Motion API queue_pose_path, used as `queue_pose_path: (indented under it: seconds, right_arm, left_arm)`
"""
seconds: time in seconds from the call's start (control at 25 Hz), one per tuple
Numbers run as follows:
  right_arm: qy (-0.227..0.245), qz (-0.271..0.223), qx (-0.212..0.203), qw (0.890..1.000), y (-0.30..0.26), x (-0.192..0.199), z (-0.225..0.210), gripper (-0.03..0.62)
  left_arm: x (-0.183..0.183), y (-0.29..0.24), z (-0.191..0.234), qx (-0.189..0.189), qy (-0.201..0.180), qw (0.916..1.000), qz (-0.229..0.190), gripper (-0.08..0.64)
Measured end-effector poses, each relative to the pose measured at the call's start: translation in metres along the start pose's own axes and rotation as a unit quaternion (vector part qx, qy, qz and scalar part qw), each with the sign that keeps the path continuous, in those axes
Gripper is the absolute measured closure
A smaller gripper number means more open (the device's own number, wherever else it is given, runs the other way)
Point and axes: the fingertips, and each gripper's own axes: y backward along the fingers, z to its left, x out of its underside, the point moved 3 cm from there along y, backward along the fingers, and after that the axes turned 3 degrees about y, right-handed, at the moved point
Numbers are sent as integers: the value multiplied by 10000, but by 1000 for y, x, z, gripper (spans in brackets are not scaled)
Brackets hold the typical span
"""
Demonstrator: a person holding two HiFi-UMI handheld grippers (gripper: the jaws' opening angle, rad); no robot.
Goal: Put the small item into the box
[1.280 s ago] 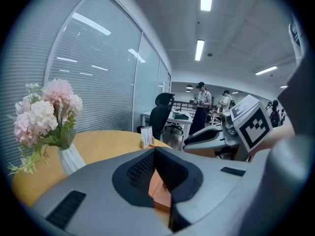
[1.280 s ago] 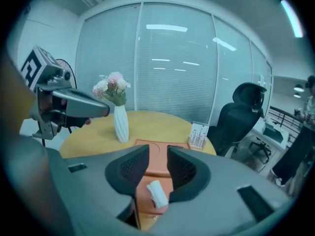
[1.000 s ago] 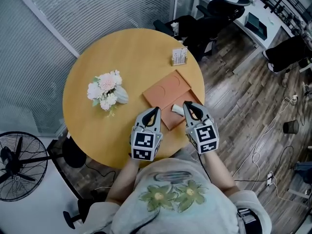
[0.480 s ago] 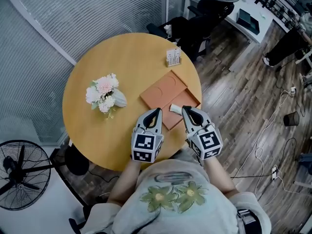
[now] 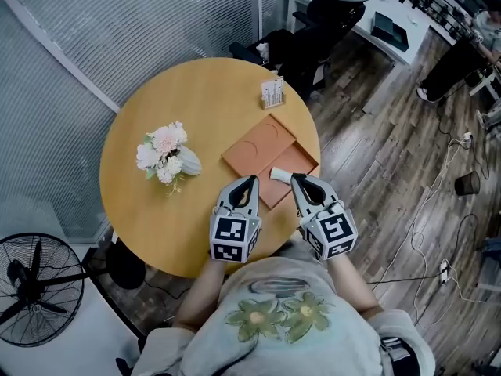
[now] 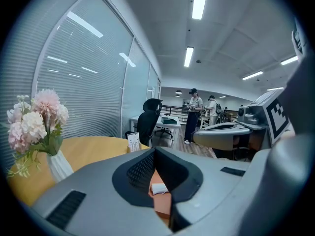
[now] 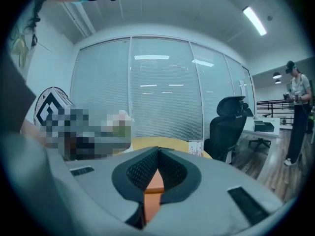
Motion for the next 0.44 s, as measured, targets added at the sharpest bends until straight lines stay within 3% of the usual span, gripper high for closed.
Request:
queue_pose_path:
  seconds: [0.44]
  right_arm:
    - [2, 157, 31, 9999, 5, 17, 3, 592]
  left_arm:
    - [6, 0, -5, 65, -38, 10000, 14, 568]
